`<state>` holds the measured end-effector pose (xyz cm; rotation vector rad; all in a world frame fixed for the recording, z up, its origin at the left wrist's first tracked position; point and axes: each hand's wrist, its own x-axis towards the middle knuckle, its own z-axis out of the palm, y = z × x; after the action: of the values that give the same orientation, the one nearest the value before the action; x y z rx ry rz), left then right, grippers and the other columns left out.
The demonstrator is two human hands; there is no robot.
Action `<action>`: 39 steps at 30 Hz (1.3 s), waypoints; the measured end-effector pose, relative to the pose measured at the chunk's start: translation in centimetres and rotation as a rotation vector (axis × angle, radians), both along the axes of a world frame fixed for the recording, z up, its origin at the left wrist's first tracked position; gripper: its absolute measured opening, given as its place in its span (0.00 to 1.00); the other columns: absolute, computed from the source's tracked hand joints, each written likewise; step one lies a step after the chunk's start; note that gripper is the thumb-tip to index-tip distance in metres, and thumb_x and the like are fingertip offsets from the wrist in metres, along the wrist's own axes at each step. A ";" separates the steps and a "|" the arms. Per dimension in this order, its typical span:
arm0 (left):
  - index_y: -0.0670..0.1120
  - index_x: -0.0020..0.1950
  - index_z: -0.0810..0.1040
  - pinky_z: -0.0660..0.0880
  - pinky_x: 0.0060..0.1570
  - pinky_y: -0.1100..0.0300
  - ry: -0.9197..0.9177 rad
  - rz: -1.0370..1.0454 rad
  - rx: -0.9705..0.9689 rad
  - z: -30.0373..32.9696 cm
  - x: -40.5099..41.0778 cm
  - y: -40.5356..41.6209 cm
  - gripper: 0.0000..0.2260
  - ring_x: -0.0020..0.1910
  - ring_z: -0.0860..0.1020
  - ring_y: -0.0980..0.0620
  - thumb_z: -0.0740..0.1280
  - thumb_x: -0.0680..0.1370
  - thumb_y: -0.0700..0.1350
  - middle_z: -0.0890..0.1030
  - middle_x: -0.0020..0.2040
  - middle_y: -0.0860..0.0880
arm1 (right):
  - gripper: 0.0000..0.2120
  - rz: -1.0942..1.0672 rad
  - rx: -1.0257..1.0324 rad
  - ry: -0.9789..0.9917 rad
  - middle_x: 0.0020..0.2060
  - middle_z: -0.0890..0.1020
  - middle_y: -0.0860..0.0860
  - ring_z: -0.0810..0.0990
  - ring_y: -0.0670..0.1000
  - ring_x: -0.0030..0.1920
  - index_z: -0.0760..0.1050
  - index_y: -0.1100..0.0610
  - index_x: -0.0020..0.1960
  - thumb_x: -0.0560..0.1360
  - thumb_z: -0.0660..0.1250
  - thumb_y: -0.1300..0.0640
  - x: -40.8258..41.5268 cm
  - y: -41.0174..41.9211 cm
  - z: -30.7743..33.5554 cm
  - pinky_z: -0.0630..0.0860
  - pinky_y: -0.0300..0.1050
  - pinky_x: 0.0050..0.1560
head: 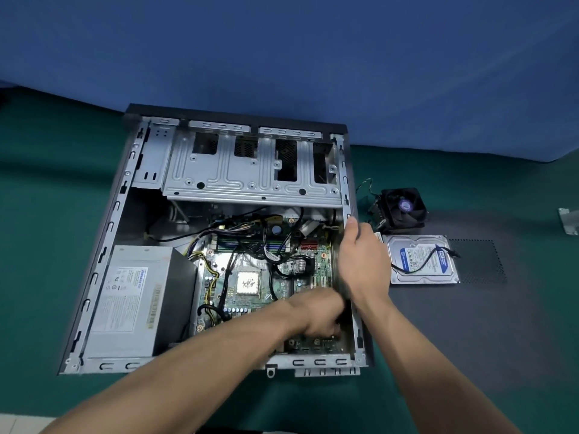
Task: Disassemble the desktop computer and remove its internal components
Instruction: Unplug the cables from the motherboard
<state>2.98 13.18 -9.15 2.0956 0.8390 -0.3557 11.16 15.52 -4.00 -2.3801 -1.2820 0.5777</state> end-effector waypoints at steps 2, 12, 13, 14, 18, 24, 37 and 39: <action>0.40 0.44 0.77 0.74 0.42 0.56 -0.064 0.045 0.051 0.6 -0.5 0.7 0.04 0.38 0.76 0.45 0.67 0.74 0.41 0.78 0.40 0.43 | 0.23 0.001 -0.010 -0.005 0.44 0.80 0.58 0.68 0.55 0.39 0.73 0.60 0.52 0.82 0.46 0.44 0.1 0.2 0.0 0.63 0.47 0.41; 0.46 0.49 0.75 0.70 0.38 0.55 -0.132 0.632 0.265 1.9 -1.4 1.5 0.08 0.38 0.77 0.45 0.57 0.78 0.45 0.79 0.37 0.46 | 0.23 -0.009 -0.022 0.003 0.45 0.80 0.58 0.71 0.56 0.40 0.72 0.59 0.51 0.81 0.46 0.44 -0.1 0.1 0.3 0.66 0.48 0.42; 0.45 0.47 0.73 0.69 0.37 0.55 -0.127 0.677 0.319 2.2 -1.3 1.7 0.08 0.39 0.78 0.42 0.56 0.78 0.45 0.80 0.40 0.44 | 0.22 -0.011 -0.023 0.003 0.45 0.80 0.58 0.70 0.56 0.40 0.72 0.59 0.51 0.81 0.46 0.44 -0.1 0.1 0.4 0.65 0.48 0.42; 0.44 0.46 0.72 0.68 0.36 0.54 -0.119 0.688 0.373 2.6 -1.1 1.8 0.07 0.40 0.79 0.41 0.56 0.78 0.44 0.80 0.41 0.43 | 0.22 -0.012 -0.027 0.005 0.46 0.80 0.58 0.70 0.55 0.41 0.72 0.59 0.51 0.81 0.46 0.44 -0.1 0.1 0.4 0.65 0.48 0.42; 0.43 0.48 0.72 0.65 0.34 0.54 -0.079 0.622 0.522 4.0 -1.0 2.7 0.03 0.42 0.79 0.39 0.60 0.75 0.39 0.80 0.44 0.42 | 0.24 -0.011 -0.071 0.044 0.50 0.80 0.59 0.70 0.56 0.43 0.72 0.59 0.54 0.81 0.45 0.43 0.0 0.1 0.7 0.64 0.49 0.44; 0.39 0.58 0.74 0.73 0.51 0.52 -0.058 0.527 0.532 1.4 -0.9 4.6 0.12 0.60 0.71 0.44 0.62 0.74 0.36 0.74 0.61 0.42 | 0.30 -0.072 -0.127 0.070 0.52 0.79 0.59 0.71 0.56 0.45 0.75 0.59 0.56 0.81 0.41 0.41 0.2 1.3 0.4 0.64 0.49 0.45; 0.51 0.50 0.71 0.66 0.40 0.56 -0.105 0.636 0.150 -5.1 0.6 6.8 0.05 0.50 0.79 0.41 0.61 0.77 0.50 0.79 0.49 0.47 | 0.29 -0.073 -0.092 -0.042 0.37 0.74 0.51 0.71 0.55 0.40 0.75 0.57 0.48 0.80 0.41 0.41 0.2 1.2 -0.3 0.64 0.48 0.43; 0.52 0.52 0.70 0.68 0.44 0.56 -0.098 0.622 0.159 -5.7 0.4 7.2 0.07 0.52 0.78 0.41 0.61 0.76 0.52 0.79 0.50 0.47 | 0.29 -0.073 -0.097 -0.044 0.37 0.73 0.50 0.72 0.55 0.41 0.75 0.57 0.48 0.80 0.41 0.40 0.2 1.2 -0.4 0.65 0.48 0.43</action>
<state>3.43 20.38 -14.88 1.8517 1.4309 0.1497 11.41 16.73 -4.37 -2.5201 -1.2046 0.5810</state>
